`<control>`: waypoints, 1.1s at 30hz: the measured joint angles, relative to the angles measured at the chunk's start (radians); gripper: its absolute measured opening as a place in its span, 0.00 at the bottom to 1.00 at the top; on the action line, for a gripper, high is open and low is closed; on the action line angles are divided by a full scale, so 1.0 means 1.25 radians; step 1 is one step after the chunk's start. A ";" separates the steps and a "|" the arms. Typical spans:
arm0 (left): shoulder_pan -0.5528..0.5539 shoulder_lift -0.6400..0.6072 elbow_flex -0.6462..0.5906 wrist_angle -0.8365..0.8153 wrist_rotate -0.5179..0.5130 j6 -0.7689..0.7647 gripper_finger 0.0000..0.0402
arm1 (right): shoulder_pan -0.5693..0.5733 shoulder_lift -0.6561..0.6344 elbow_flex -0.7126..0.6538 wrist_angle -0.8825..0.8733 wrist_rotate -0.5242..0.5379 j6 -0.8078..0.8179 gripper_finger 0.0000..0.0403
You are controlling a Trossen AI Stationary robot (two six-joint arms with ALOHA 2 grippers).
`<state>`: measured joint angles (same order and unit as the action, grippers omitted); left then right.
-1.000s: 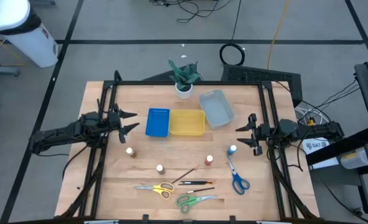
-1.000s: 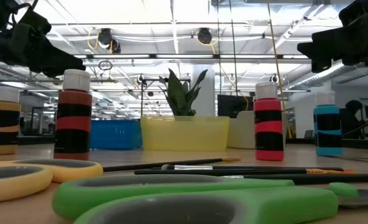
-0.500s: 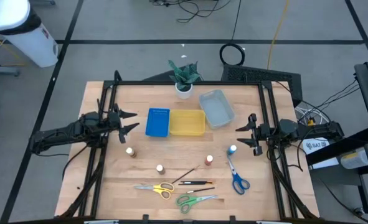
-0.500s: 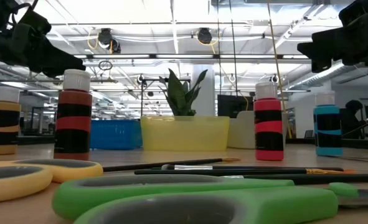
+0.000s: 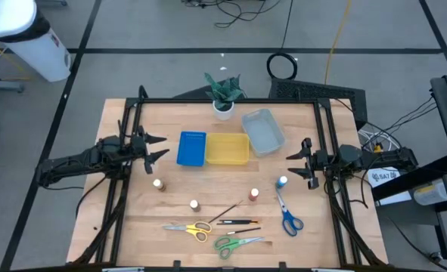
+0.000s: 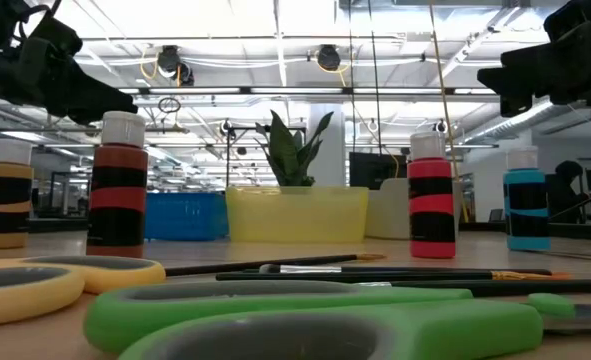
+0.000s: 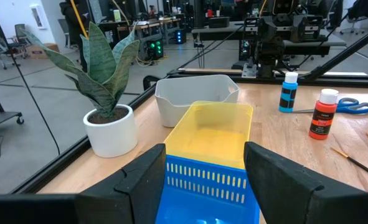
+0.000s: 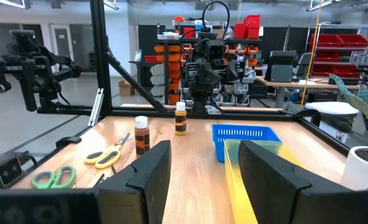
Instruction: Pick & Place Paint Supplies
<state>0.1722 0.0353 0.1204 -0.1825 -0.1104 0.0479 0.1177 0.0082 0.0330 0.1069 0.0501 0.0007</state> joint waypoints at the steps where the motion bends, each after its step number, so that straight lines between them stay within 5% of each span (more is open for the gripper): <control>1: 0.000 0.000 0.000 0.000 0.000 0.000 0.57 | 0.000 0.000 0.000 0.005 -0.001 0.029 0.44; 7: 0.000 0.000 0.000 0.000 0.000 0.000 0.57 | 0.000 0.000 0.000 0.034 -0.002 0.393 0.43; 15: 0.000 0.000 0.000 0.000 0.000 0.000 0.57 | 0.000 0.000 0.000 0.043 0.062 0.557 0.44; 25: 0.000 0.000 0.000 0.000 0.000 0.000 0.57 | 0.017 0.012 0.000 0.105 0.084 0.489 0.44; 33: 0.000 0.000 0.000 0.000 0.000 0.000 0.57 | 0.016 0.012 0.000 0.249 0.077 0.210 0.43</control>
<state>0.1722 0.0349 0.1204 -0.1825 -0.1102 0.0479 0.1379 0.0236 0.0326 0.4179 0.1464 0.2638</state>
